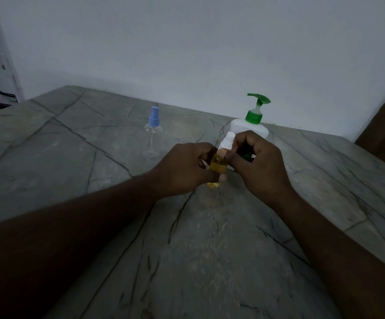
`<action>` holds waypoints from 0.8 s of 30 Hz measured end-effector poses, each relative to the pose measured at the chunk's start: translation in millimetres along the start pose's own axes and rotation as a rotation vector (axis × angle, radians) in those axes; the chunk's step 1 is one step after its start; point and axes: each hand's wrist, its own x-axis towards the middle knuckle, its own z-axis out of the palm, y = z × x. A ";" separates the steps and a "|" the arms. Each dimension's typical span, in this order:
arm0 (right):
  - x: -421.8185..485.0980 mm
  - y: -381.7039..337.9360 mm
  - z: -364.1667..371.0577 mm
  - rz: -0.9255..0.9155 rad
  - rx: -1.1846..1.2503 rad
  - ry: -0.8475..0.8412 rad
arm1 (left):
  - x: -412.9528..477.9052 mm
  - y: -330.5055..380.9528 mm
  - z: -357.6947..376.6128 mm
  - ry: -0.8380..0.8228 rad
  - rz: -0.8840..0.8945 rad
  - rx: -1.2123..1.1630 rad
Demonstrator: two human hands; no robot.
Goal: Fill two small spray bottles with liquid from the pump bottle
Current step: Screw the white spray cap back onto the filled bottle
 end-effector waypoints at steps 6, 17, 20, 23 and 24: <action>-3.0 -2.4 -0.8 0.028 0.064 -0.036 | 1.0 -1.2 0.9 -0.002 -0.014 -0.001; -4.1 -1.2 1.0 0.046 0.078 -0.057 | -0.4 0.3 0.0 0.013 -0.007 -0.016; -4.1 -1.3 1.6 0.027 0.049 -0.044 | -0.7 0.1 0.1 0.015 -0.008 -0.017; -2.3 -0.5 3.8 0.029 0.009 -0.011 | -0.1 0.4 -0.3 0.002 -0.005 -0.001; -2.0 -0.8 4.1 0.038 -0.002 -0.015 | 0.4 0.9 -0.3 -0.004 -0.006 0.003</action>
